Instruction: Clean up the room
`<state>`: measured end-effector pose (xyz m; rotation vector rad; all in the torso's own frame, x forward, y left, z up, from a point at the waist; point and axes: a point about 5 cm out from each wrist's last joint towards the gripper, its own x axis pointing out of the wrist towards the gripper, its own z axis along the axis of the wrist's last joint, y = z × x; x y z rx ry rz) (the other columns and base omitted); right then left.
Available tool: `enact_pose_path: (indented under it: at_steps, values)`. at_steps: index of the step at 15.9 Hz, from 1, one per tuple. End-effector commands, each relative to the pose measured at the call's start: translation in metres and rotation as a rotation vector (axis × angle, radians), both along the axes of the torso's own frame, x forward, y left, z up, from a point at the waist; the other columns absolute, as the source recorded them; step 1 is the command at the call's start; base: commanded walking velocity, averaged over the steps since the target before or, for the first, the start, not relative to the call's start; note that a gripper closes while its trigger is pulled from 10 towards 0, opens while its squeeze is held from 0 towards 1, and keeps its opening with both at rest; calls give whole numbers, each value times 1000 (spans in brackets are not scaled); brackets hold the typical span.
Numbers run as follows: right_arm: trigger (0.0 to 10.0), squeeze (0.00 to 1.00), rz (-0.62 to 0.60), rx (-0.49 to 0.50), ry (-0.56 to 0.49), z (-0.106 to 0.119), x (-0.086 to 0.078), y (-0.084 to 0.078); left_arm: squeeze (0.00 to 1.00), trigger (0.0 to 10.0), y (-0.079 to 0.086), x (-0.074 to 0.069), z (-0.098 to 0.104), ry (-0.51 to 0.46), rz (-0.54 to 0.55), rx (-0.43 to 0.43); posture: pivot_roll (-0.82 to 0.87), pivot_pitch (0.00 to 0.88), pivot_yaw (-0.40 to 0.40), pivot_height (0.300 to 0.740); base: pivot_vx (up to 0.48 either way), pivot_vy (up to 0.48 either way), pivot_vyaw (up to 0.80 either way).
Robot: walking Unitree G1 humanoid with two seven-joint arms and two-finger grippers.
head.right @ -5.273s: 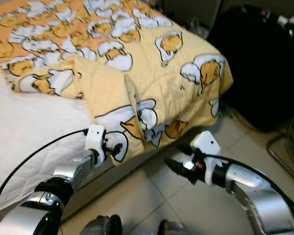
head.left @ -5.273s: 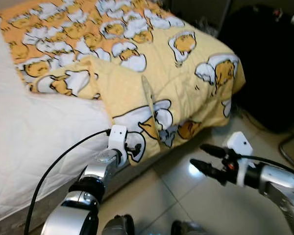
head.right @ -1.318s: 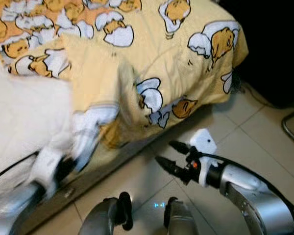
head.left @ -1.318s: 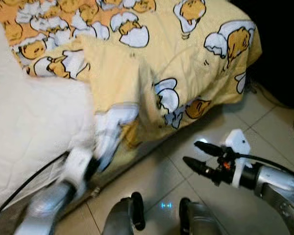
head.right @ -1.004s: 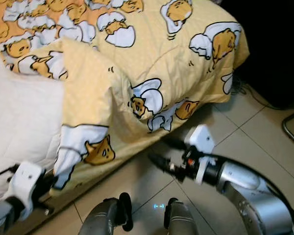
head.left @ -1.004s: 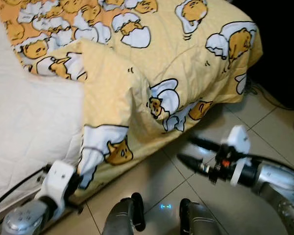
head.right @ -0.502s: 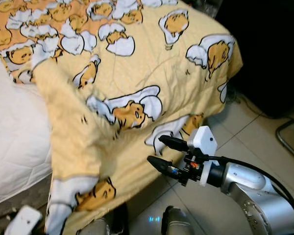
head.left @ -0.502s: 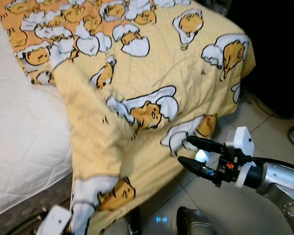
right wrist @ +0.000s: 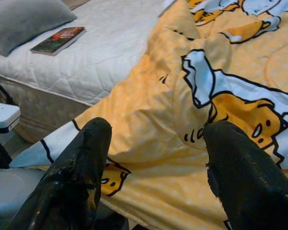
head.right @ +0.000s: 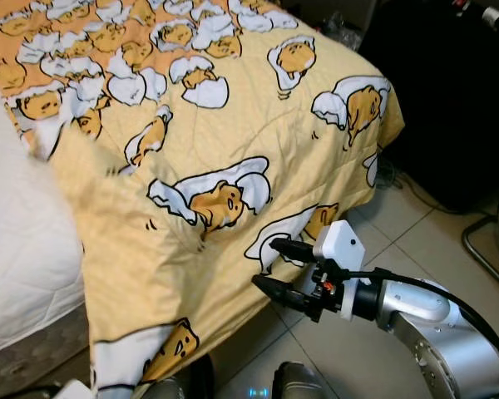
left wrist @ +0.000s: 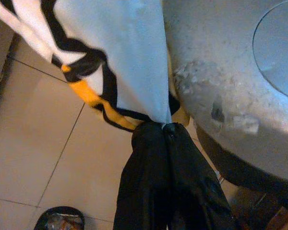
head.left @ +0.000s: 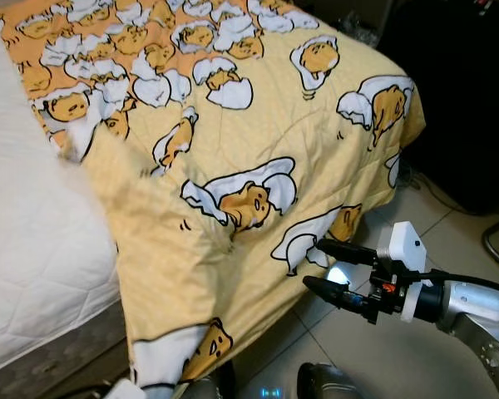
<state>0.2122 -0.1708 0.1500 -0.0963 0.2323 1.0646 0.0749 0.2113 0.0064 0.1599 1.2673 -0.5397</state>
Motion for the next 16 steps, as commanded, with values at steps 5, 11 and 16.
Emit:
enact_pose_path:
  at_steps: [5,11,16]
  values:
    - [10000,0,31,-4,-12,0,2,5,1000,10000,8,49,-5,-189,144,79,-26,151,70,740,0,0,0]
    - [10000,0,-30,-3,-3,-6,8,7,0,10000,0,142,27,-743,233,90,-30,143,61,740,0,0,0]
    - [10000,0,-405,5,-56,-26,18,14,0,10000,-31,183,122,-1205,334,-106,-41,113,72,740,0,0,0]
